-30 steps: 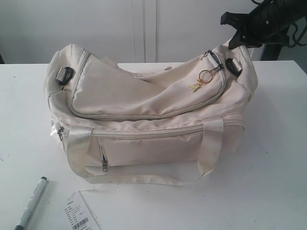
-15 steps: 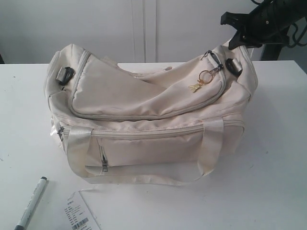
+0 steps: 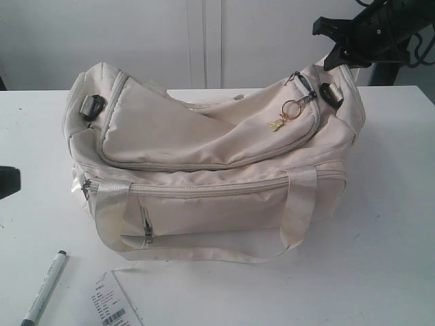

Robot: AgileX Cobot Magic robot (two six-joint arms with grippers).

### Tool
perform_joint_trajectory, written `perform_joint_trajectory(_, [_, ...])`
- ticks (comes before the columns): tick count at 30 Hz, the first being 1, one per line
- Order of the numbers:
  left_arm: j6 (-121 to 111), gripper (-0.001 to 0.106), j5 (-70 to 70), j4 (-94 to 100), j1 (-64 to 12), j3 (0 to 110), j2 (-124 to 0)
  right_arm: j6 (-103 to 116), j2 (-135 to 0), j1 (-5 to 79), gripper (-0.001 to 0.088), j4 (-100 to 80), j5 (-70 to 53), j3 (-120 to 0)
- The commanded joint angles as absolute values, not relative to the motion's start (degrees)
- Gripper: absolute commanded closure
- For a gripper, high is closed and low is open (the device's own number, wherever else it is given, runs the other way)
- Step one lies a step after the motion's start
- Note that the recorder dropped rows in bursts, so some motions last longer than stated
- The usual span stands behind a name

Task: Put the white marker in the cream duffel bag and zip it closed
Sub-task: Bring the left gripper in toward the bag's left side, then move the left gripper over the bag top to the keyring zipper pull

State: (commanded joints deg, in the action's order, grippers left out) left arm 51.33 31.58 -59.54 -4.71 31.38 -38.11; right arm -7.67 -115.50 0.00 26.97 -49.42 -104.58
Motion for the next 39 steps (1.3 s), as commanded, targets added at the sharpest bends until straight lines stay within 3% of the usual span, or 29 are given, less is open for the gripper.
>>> perform_joint_trajectory(4, [52.07,0.105,34.51,-59.54,-5.91,34.83,-42.42,-7.67,-115.5,0.0,0.0868,26.97,-49.42,-104.58])
perform_joint_trajectory(16, [55.51,0.105,35.67,-56.93,-18.63,41.51,-52.74,-7.67,-115.5,0.0,0.0868,26.97,-49.42,-104.58])
perform_joint_trajectory(28, [63.5,0.105,40.39,-31.77,-18.93,42.07,-53.84,-7.67,-115.5,0.0,0.0868,26.97,-49.2,-104.58])
perform_joint_trajectory(30, [54.29,0.105,42.1,-22.88,-18.93,42.07,-53.84,-7.67,-115.5,0.0,0.0868,26.97,-49.2,-104.58])
perform_joint_trajectory(32, [25.74,0.105,41.38,-15.4,-18.93,42.07,-53.84,-7.67,-115.5,0.0,0.0868,26.97,-49.2,-104.58])
perform_joint_trajectory(34, [14.27,0.105,42.07,-11.72,-18.93,42.07,-53.84,-7.67,-115.5,0.0,0.0868,26.97,-49.2,-104.58])
perform_joint_trajectory(39, [6.29,0.105,30.21,-23.09,-18.93,41.95,-53.74,-7.67,-115.5,0.0,0.0868,26.97,-49.2,-104.58])
